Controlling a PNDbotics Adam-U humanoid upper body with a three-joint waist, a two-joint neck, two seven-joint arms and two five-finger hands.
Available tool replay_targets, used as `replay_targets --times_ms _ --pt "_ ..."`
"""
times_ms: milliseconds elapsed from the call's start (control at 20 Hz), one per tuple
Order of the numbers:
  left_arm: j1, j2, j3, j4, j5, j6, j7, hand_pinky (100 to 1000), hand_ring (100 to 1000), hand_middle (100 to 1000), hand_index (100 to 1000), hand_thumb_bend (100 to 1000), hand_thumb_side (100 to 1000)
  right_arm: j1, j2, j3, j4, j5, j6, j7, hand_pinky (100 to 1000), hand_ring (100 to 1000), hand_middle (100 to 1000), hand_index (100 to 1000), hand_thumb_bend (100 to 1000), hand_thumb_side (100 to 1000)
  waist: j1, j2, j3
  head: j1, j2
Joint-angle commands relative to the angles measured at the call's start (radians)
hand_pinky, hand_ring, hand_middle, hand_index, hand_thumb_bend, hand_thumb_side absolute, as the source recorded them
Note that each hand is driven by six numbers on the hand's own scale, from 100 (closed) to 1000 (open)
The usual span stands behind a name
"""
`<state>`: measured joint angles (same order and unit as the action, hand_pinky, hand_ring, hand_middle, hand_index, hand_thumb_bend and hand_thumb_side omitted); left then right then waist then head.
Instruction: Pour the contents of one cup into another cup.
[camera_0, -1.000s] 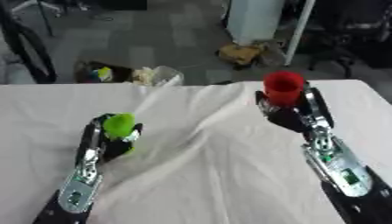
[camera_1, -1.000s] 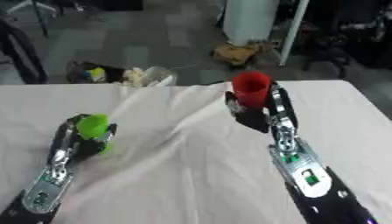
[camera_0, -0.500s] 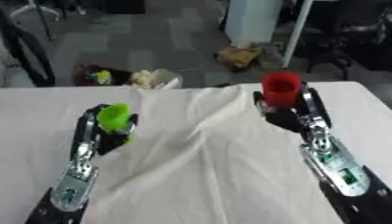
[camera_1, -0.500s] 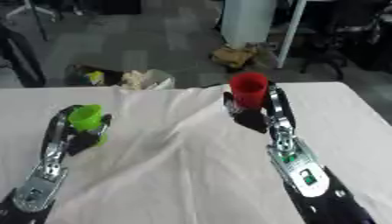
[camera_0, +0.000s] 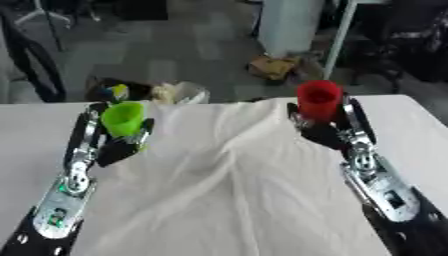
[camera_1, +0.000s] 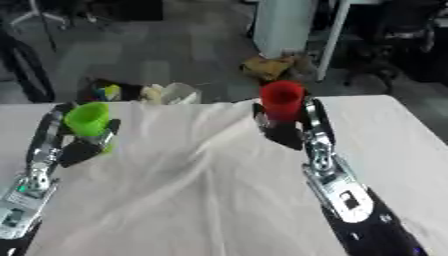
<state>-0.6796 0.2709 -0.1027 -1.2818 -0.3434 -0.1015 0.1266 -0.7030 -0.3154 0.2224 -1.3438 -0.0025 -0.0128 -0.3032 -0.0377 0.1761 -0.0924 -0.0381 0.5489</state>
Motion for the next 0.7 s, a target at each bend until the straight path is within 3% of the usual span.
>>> replay_targets --times_ms 50,700 --pt "-0.004 0.035 -0.028 -0.06 0.015 0.012 -0.038 100 236 326 594 259 222 -0.014 -0.034 -0.005 -0.038 -0.011 0.004 0.009 456 367 447 608 100 100 0.0 -0.023 0.002 -0.007 0.008" --pt "0.038 0.009 -0.082 -0.075 0.023 0.008 -0.112 100 234 325 585 251 237 -0.081 -0.058 0.029 -0.087 0.041 0.022 0.08 455 356 436 598 100 100 -0.013 -0.036 0.022 -0.006 0.011"
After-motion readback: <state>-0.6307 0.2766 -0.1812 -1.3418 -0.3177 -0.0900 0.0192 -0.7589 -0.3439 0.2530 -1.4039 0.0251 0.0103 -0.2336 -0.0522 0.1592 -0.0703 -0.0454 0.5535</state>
